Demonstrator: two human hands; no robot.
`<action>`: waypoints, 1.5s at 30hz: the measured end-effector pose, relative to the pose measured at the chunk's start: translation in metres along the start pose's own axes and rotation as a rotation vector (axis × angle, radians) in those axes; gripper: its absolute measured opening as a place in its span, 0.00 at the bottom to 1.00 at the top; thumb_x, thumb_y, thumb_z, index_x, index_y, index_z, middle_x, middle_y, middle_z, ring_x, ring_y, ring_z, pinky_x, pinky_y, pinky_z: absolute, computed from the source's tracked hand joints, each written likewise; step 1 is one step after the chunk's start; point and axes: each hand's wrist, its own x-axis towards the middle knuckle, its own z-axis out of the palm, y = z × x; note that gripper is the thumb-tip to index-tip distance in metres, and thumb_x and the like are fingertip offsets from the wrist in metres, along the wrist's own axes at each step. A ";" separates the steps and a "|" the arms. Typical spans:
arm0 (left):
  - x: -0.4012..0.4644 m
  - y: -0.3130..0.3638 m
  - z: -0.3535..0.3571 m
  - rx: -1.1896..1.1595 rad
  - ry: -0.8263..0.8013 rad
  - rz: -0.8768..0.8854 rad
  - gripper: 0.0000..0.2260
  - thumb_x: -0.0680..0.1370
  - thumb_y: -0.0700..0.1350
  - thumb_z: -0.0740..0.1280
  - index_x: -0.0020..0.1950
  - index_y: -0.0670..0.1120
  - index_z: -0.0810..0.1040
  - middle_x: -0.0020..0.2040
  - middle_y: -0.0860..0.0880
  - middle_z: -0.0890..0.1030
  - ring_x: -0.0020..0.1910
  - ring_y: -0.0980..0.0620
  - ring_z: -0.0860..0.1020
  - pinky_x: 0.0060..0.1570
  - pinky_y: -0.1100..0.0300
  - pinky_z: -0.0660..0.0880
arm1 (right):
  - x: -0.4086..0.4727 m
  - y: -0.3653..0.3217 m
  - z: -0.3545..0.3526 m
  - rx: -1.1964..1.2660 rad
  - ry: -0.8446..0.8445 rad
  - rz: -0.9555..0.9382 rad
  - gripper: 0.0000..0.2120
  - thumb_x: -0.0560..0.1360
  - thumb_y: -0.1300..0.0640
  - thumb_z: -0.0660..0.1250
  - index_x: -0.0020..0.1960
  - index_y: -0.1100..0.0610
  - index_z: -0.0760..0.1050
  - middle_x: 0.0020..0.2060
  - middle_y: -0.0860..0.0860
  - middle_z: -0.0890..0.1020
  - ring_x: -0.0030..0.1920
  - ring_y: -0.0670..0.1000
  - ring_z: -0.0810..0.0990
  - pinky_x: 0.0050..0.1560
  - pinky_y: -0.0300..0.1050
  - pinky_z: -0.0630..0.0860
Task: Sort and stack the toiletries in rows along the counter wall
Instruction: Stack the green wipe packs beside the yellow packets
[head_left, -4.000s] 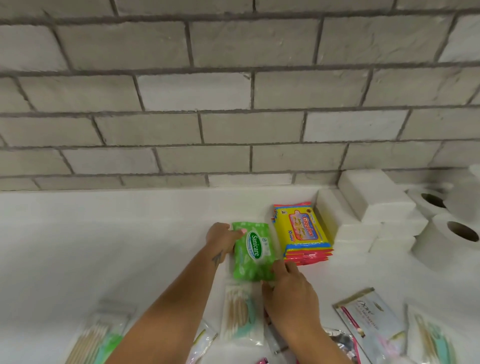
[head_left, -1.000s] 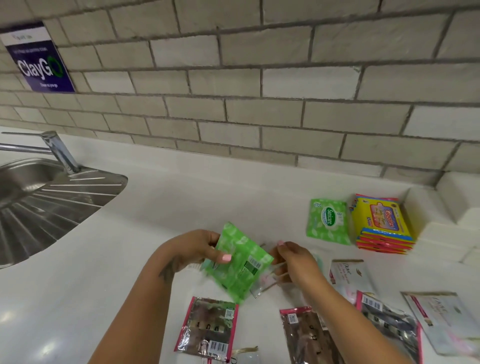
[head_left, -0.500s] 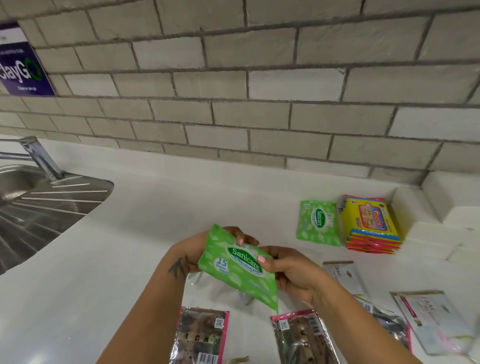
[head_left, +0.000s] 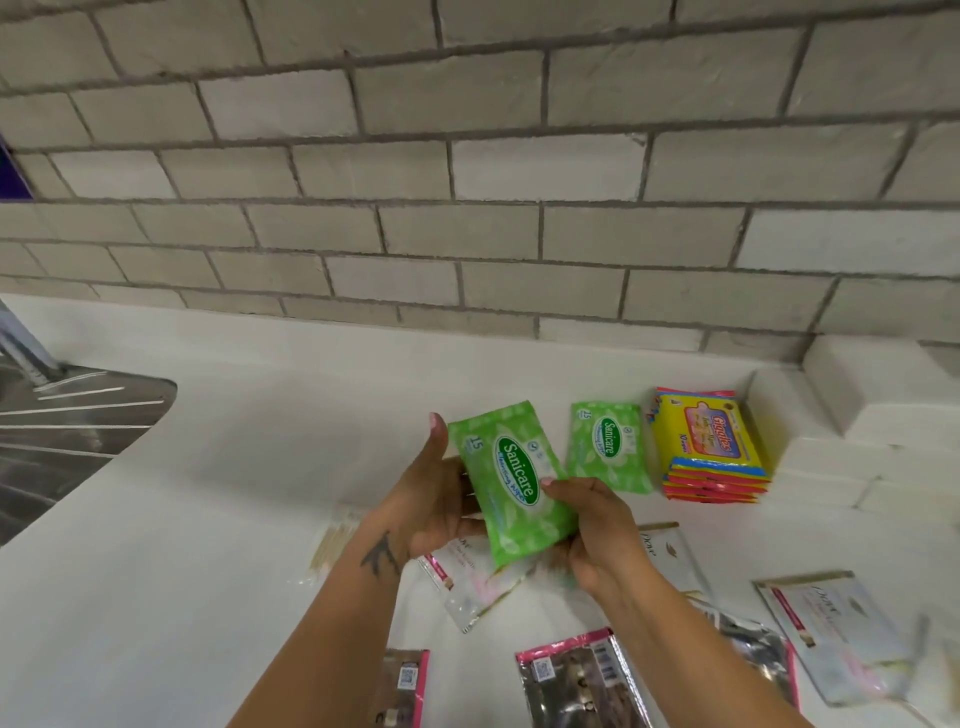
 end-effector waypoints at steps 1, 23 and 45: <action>0.004 -0.005 0.006 0.064 0.007 -0.003 0.33 0.76 0.67 0.49 0.63 0.43 0.75 0.57 0.39 0.81 0.55 0.40 0.80 0.51 0.45 0.79 | 0.000 -0.001 -0.003 0.000 0.032 -0.029 0.11 0.69 0.71 0.69 0.37 0.60 0.69 0.34 0.60 0.82 0.34 0.57 0.83 0.39 0.52 0.81; 0.154 0.007 0.081 0.854 0.259 0.154 0.17 0.71 0.47 0.75 0.52 0.35 0.81 0.48 0.36 0.83 0.48 0.39 0.82 0.50 0.44 0.80 | 0.034 -0.028 -0.051 -2.048 0.507 -0.810 0.32 0.40 0.62 0.78 0.45 0.57 0.83 0.35 0.53 0.81 0.42 0.57 0.74 0.42 0.49 0.59; 0.162 -0.007 0.085 1.110 0.467 0.283 0.27 0.72 0.54 0.72 0.66 0.43 0.70 0.61 0.44 0.77 0.58 0.46 0.77 0.51 0.56 0.74 | 0.045 -0.035 -0.049 -2.224 0.269 -0.571 0.23 0.76 0.62 0.53 0.71 0.65 0.60 0.64 0.60 0.70 0.66 0.59 0.62 0.65 0.54 0.55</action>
